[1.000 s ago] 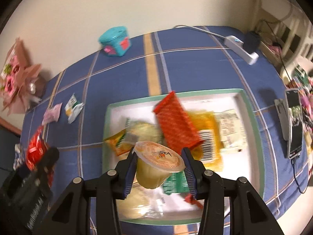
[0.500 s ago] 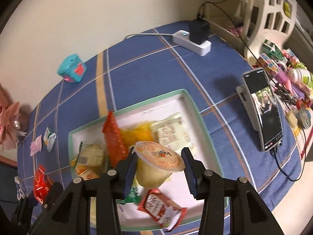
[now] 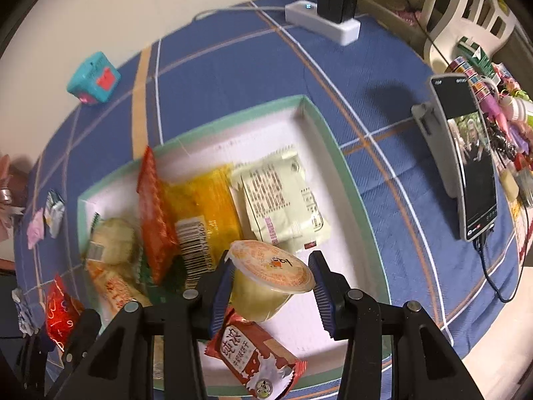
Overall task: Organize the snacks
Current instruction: 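Carry the red wafer pack and pudding cup into the tray and release both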
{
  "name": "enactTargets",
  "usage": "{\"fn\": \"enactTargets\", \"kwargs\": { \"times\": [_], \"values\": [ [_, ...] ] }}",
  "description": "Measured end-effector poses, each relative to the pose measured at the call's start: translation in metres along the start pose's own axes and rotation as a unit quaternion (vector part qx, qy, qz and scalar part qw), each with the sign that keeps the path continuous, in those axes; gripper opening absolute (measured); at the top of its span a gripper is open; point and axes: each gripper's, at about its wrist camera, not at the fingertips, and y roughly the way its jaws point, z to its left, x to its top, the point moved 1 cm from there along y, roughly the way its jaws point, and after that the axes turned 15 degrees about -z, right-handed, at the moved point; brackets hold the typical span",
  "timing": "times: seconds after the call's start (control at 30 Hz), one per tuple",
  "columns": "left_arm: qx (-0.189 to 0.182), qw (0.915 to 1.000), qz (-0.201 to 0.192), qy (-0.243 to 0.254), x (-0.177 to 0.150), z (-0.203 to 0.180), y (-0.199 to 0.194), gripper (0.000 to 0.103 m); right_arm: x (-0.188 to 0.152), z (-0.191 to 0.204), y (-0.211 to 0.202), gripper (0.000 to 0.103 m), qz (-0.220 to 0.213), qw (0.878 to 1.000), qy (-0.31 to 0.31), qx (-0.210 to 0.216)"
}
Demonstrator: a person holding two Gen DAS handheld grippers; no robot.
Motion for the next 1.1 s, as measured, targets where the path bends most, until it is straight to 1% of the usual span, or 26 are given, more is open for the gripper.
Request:
{"fn": "enactTargets", "kwargs": {
  "times": [0.23,0.33,0.37,0.43,0.5,0.57,0.67,0.7,0.8,0.87,0.93,1.1],
  "values": [
    [-0.013,0.9995,0.028,-0.004,-0.008,-0.007,0.015,0.050,-0.008,0.000,0.014,0.048,0.020,1.000,-0.007,-0.017],
    [-0.007,0.9995,0.031,-0.006,-0.008,-0.007,0.017,0.050,-0.009,0.001,0.016,0.058,0.024,0.999,-0.010,-0.023],
    [-0.008,0.9994,0.032,-0.009,-0.008,-0.006,0.018,0.050,-0.009,0.000,0.016,0.064,0.023,0.999,-0.009,-0.025],
    [-0.012,0.9991,0.035,-0.019,-0.009,-0.004,0.019,0.055,-0.008,-0.001,0.018,0.071,0.024,0.999,-0.007,-0.028],
    [-0.020,0.9986,0.039,-0.031,-0.009,-0.001,0.019,0.070,-0.008,-0.002,0.019,0.076,0.026,0.999,-0.008,-0.029],
    [-0.022,0.9983,0.039,-0.036,-0.009,0.000,0.019,0.073,-0.008,-0.001,0.018,0.079,0.024,0.999,-0.011,-0.029],
    [-0.018,0.9984,0.036,-0.040,-0.009,0.003,0.017,0.084,-0.006,0.000,0.015,0.083,0.016,0.999,-0.018,-0.035],
    [-0.018,0.9984,0.035,-0.041,-0.008,0.003,0.016,0.086,-0.005,0.000,0.013,0.085,0.012,0.999,-0.018,-0.036],
    [-0.019,0.9981,0.030,-0.051,-0.006,0.008,0.012,0.089,-0.005,0.003,0.005,0.094,0.000,1.000,-0.011,-0.027],
    [-0.016,0.9979,0.025,-0.058,-0.004,0.014,0.008,0.090,-0.001,0.004,-0.001,0.094,-0.010,1.000,-0.009,-0.023],
    [-0.011,0.9974,0.021,-0.068,-0.001,0.021,0.005,0.093,0.001,0.008,-0.007,0.094,-0.020,0.999,-0.013,-0.022],
    [0.009,0.9933,0.008,-0.115,0.003,0.052,-0.003,0.095,0.005,0.018,-0.026,0.094,-0.040,0.999,-0.019,-0.011]
  ]
}}
